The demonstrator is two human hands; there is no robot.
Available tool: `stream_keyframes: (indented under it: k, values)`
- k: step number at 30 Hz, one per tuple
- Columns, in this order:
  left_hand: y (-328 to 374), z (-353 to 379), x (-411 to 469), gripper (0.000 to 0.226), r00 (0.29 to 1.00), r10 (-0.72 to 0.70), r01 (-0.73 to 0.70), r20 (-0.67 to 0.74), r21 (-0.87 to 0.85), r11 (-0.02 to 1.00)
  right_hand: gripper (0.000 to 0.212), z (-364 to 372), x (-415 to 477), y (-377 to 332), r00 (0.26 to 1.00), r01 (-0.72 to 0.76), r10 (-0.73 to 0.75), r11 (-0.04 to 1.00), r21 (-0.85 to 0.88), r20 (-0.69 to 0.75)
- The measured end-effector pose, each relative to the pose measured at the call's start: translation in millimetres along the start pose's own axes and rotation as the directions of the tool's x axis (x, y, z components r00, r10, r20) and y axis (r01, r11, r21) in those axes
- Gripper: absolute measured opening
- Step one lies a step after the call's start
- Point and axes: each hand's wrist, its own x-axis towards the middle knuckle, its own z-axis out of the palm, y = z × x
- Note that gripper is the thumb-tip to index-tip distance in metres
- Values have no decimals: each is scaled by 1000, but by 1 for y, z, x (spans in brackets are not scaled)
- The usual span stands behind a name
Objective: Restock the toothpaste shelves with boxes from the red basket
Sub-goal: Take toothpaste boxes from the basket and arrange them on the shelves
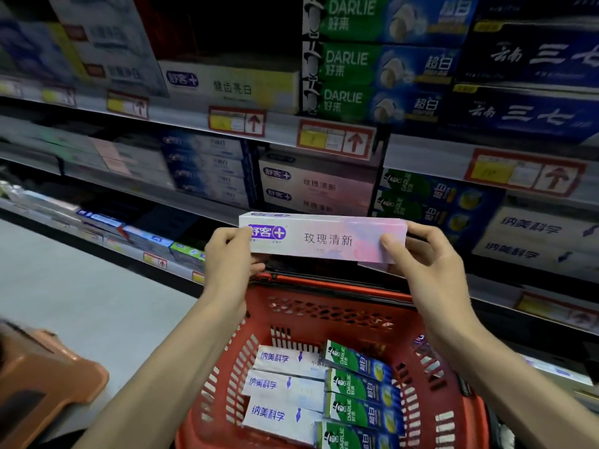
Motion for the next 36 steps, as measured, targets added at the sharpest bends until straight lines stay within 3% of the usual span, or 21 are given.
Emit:
stream_keyframes:
  k: [2,4,7,12,21,23,24,27,30,36]
  values:
    - [0,4,7,14,999,45,-45,0,54,998,31,2,0,4,994,99,-106,975,-197,-26]
    - [1,5,12,18,994,105,-106,18,109,988,39,6,-2,4,991,112,-126,958,-263,-35]
    - [7,0,21,25,976,217,-215,14,205,955,56,15,-5,-1,993,110,-118,957,-269,-13]
    - [20,-4,42,10,948,313,-297,-51,200,934,62,30,3,-8,993,121,-120,966,-230,20]
    - [36,18,70,21,944,328,-328,-27,27,944,55,48,42,-22,993,122,-120,975,-185,21]
    - [43,22,75,23,941,338,-338,-12,-7,941,68,48,50,-26,995,103,-100,972,-210,23]
    - [46,23,77,25,940,342,-342,1,-24,940,68,48,53,-30,996,91,-87,975,-202,28]
    - [53,29,85,38,938,346,-345,32,-44,938,37,47,61,-39,990,129,-120,985,-113,78]
    - [59,37,91,44,937,345,-343,47,-44,938,44,48,69,-43,985,136,-127,988,-71,118]
    - [73,56,103,39,933,358,-360,28,91,929,32,49,83,-35,986,155,-150,985,-76,65]
